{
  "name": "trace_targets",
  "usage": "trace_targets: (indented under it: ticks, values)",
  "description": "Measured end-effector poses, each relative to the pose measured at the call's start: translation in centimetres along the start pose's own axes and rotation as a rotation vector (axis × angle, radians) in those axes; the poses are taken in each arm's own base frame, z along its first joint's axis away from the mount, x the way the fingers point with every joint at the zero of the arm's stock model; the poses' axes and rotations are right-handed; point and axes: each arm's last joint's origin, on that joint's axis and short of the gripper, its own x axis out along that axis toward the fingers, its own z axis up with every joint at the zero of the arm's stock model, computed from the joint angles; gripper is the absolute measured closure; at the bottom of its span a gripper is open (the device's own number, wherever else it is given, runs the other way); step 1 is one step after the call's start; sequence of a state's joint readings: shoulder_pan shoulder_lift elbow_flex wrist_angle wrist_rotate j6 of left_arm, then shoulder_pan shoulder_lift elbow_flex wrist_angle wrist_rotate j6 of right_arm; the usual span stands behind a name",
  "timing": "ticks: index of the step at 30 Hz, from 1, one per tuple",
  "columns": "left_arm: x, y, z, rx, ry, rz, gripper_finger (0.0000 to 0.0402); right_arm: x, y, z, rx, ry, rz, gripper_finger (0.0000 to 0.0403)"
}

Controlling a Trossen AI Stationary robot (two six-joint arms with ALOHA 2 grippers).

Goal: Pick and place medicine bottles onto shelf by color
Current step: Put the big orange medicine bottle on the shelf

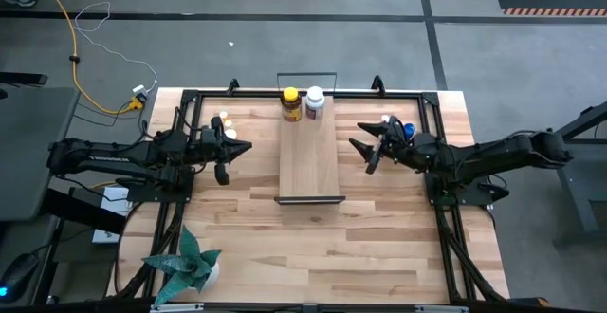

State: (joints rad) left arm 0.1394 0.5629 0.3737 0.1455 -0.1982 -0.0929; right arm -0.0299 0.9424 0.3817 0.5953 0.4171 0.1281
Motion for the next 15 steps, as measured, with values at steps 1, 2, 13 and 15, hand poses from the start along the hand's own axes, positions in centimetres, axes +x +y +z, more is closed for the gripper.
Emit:
trace_targets:
  ticks: [1, 2, 13, 15]
  values:
    - [0.0, 0.0, 0.0, 0.000, 0.000, 0.000, 0.0384, 0.0, -0.1, 0.0, 0.003, 0.000, -0.003, 0.0123]
    - [0.1, 0.0, 0.0, 0.001, 0.003, 0.002, 0.0378, 0.0, -0.1, 0.0, 0.003, -0.001, -0.005, 0.0123]
    - [1.4, 0.6, -1.9, 0.045, 0.140, 0.251, 0.0222, 0.1, -0.2, 0.0, 0.003, -0.001, -0.009, 0.0123]
    - [1.8, 0.6, -2.3, 0.055, 0.163, 0.273, 0.0189, 0.1, -0.2, 0.0, 0.002, -0.001, -0.010, 0.0123]
